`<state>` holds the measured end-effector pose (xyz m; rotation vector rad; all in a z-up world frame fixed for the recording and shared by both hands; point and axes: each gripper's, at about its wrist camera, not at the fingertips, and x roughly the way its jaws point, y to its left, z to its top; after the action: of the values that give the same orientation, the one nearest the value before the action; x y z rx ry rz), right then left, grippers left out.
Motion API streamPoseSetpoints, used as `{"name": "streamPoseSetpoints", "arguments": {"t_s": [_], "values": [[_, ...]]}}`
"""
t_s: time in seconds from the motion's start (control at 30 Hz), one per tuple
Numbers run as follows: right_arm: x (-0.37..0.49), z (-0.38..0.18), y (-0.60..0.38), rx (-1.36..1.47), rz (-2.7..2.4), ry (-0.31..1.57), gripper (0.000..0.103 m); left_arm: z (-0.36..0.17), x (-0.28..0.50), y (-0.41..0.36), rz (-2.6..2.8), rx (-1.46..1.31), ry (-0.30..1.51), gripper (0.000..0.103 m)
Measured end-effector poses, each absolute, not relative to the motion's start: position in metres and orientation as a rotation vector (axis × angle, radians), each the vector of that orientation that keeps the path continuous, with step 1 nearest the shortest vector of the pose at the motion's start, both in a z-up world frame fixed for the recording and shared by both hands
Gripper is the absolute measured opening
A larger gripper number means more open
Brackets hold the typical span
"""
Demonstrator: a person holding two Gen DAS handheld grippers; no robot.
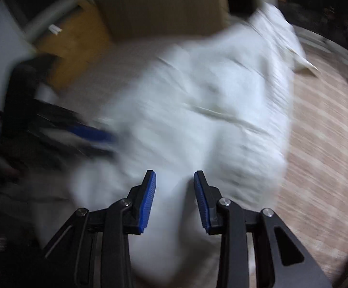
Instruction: Fold clothes
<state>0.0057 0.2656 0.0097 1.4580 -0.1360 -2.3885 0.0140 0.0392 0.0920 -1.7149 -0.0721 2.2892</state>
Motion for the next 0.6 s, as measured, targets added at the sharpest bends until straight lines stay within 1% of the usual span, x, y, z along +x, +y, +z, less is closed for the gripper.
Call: {"name": "streamPoseSetpoints", "arguments": {"t_s": [0.03,0.13,0.2,0.23,0.3,0.4,0.47,0.53,0.6], "values": [[0.011,0.011,0.276,1.456,-2.403,-0.170,0.020,0.098,0.018,0.035,2.312,-1.709,-0.077,0.014],[0.030,0.026,0.305,1.486,-2.463,-0.288,0.021,0.119,0.031,0.024,2.373,-1.672,-0.113,0.019],[0.046,0.041,0.315,1.428,-2.470,-0.380,0.022,0.137,0.043,0.030,2.358,-1.599,-0.169,0.022],[0.054,0.048,0.316,1.403,-2.462,-0.410,0.022,0.140,0.048,0.041,2.334,-1.570,-0.144,0.024],[0.063,0.055,0.306,1.386,-2.444,-0.384,0.022,0.145,0.058,0.062,2.286,-1.514,-0.095,0.031],[0.067,0.043,0.284,1.441,-2.398,-0.340,0.022,0.124,0.059,0.085,2.194,-1.541,-0.071,0.032],[0.073,0.029,0.277,1.525,-2.372,-0.328,0.022,0.102,0.056,0.086,2.171,-1.607,-0.073,0.032],[0.082,0.014,0.281,1.624,-2.350,-0.346,0.023,0.084,0.056,0.080,2.163,-1.666,-0.076,0.029],[0.094,0.016,0.295,1.661,-2.368,-0.408,0.030,0.088,0.060,0.068,2.171,-1.670,-0.109,0.028]]}}
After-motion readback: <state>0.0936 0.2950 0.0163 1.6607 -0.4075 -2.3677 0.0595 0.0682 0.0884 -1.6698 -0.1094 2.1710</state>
